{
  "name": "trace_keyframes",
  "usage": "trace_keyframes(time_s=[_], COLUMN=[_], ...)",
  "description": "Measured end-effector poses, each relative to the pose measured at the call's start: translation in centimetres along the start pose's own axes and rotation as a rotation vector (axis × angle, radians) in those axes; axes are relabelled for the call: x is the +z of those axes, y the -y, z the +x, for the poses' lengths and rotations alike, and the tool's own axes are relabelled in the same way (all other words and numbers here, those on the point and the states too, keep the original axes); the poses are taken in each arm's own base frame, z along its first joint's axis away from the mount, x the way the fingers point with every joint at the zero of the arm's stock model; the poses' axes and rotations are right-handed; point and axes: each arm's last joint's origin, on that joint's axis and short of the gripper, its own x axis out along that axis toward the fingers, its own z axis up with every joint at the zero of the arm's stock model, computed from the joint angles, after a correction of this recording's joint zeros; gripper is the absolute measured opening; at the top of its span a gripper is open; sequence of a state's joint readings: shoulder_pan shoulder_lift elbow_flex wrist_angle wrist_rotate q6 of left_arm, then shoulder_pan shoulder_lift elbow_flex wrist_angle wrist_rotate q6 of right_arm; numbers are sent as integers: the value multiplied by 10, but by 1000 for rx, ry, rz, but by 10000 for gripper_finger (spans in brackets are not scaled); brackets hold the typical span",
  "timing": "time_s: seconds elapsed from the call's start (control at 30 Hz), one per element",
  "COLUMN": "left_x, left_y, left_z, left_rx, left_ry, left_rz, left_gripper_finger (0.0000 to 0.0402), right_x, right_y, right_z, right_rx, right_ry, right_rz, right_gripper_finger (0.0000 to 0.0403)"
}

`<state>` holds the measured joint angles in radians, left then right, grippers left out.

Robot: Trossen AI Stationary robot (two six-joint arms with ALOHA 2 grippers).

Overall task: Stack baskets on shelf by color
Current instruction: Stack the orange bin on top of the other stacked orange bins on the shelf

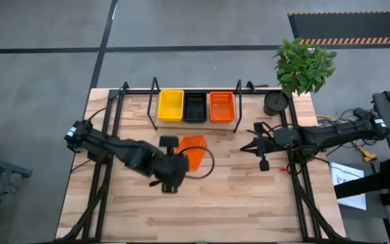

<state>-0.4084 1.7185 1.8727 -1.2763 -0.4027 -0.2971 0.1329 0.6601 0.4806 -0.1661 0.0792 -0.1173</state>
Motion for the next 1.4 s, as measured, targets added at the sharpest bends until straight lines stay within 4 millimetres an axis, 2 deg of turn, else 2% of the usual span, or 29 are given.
trace_keyframes(time_s=[0.2, 0.37, 0.53, 0.7, 0.9, 1.4], left_x=[18, 38, 53, 55, 61, 63], left_y=[-35, -68, -103, -132, -148, -154], left_z=[27, 55, 90, 119, 142, 161], left_rx=[186, 275, 346, 373, 402, 415], left_ry=[71, 119, 144, 117, 155, 187], left_rz=[108, 173, 140, 100, 43, -47], left_gripper_finger=[0, 0, 0, 0, 0, 0], right_x=[-1, -1, -2, -2, -2, -2], right_y=[1, 1, 0, 0, 0, 0], right_z=[-9, -9, -8, -8, -8, -8], right_rx=[-3, -3, -2, -2, -3, -3], right_ry=[27, 25, 19, 20, 21, 21], right_rz=[15, 14, 13, 11, 5, 13], right_gripper_finger=[9, 9, 9, 9, 9, 9])
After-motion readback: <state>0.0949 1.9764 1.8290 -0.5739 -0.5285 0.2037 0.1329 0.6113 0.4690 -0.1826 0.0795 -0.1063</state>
